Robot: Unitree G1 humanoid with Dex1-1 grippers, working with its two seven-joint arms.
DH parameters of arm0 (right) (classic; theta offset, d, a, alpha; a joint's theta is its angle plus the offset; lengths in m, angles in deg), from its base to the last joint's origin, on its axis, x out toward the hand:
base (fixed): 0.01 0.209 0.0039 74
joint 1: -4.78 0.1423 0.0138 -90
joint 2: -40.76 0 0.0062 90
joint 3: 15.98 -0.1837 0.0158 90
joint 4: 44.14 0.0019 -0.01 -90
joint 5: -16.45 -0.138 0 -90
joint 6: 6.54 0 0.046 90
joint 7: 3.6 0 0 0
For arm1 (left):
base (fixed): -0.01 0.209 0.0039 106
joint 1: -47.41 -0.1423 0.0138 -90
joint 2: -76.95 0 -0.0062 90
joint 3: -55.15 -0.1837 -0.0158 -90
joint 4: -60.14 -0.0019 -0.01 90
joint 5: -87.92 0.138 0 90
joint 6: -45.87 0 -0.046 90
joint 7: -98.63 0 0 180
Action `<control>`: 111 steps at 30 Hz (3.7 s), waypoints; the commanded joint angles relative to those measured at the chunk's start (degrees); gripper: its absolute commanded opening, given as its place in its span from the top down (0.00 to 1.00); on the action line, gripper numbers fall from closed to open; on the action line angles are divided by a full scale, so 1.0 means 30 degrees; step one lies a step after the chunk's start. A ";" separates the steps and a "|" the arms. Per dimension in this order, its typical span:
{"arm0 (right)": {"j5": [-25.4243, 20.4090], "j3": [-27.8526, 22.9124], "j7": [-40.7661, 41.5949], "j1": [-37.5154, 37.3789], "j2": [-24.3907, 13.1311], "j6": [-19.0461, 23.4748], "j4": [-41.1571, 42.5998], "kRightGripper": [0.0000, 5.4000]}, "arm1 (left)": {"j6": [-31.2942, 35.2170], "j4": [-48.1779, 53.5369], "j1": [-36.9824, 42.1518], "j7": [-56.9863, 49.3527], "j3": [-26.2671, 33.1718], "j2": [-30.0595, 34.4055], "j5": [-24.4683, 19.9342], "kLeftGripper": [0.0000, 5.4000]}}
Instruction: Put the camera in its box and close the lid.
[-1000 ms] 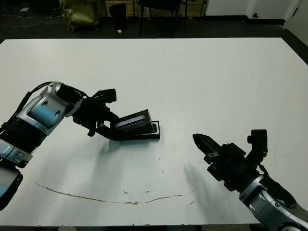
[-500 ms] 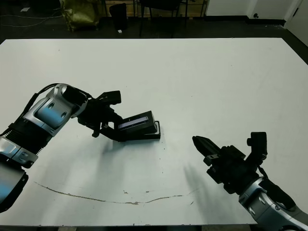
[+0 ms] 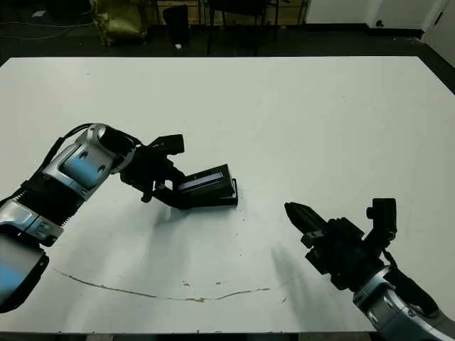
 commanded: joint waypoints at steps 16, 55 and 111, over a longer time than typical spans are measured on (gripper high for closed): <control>0.0047 -0.0173 0.0186 -0.0777 -0.0201 -0.0647 -0.0075 1.00 | -0.0556 -0.1559 0.0665 -0.0291 -0.0930 -0.1497 0.1037 0.59; 0.0227 0.0208 0.0019 -0.2012 0.0003 -0.1604 0.0613 1.00 | -0.3033 -0.4153 0.2178 0.0873 -0.2392 -0.3953 0.3507 0.60; 0.1413 0.0933 0.0716 -0.2559 0.0578 -0.2527 0.0447 1.00 | -0.6912 -0.3006 0.0801 -0.3919 -0.2489 -0.3732 0.6011 0.00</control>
